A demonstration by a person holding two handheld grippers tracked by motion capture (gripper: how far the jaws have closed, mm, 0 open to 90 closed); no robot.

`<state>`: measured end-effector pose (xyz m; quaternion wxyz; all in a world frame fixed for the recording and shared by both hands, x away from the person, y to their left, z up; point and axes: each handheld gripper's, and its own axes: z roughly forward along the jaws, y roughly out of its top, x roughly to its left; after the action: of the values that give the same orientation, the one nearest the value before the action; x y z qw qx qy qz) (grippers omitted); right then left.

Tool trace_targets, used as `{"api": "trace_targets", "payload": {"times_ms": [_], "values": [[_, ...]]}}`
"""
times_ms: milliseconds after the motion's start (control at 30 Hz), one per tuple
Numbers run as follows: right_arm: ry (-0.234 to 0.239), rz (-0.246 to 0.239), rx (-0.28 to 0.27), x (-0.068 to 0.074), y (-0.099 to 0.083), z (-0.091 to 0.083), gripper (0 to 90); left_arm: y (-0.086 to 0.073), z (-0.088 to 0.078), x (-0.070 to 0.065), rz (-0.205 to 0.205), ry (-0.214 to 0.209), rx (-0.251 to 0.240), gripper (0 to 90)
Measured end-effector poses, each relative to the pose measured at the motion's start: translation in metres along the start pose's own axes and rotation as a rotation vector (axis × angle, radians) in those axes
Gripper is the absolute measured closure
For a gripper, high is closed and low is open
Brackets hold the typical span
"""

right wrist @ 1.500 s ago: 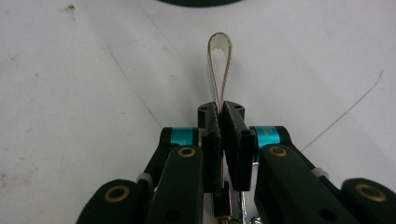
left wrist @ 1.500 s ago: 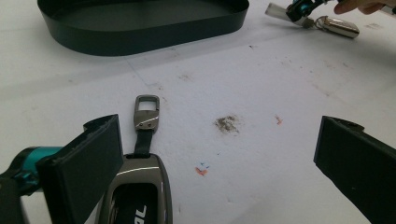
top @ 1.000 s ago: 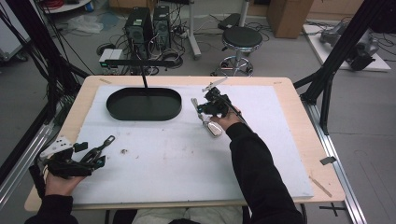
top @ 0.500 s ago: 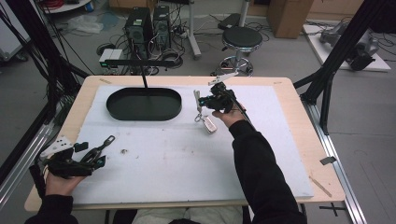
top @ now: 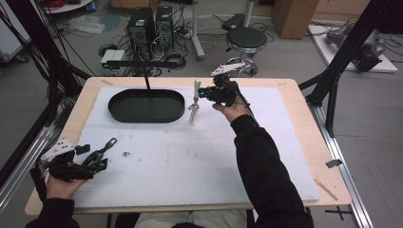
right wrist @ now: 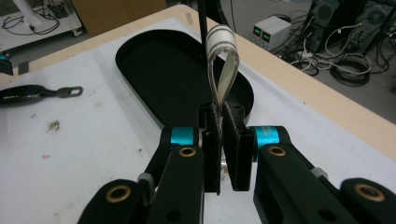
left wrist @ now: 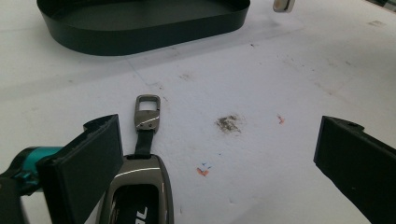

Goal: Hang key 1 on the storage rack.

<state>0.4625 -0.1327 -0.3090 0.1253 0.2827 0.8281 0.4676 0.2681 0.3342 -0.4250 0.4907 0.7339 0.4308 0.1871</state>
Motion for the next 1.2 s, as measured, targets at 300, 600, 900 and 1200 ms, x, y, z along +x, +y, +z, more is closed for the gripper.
{"api": "trace_targets", "payload": {"times_ms": [300, 600, 900, 1200], "values": [[-0.002, -0.029, -0.052, 0.008, 0.023, -0.003, 86.4, 0.000, 0.000, 0.000, 0.000, 0.000, 0.000, 1.8], [0.011, -0.031, -0.088, 0.009, 0.041, -0.003, 86.4, 0.000, 0.000, 0.000, 0.001, 0.001, -0.001, 1.8], [0.023, -0.045, -0.095, 0.011, 0.056, 0.004, 86.4, 0.000, 0.000, 0.001, 0.000, 0.000, 0.000, 1.8], [0.017, -0.047, -0.103, 0.010, 0.069, 0.006, 86.4, 0.000, 0.001, 0.001, 0.004, -0.003, 0.004, 1.8]]}}
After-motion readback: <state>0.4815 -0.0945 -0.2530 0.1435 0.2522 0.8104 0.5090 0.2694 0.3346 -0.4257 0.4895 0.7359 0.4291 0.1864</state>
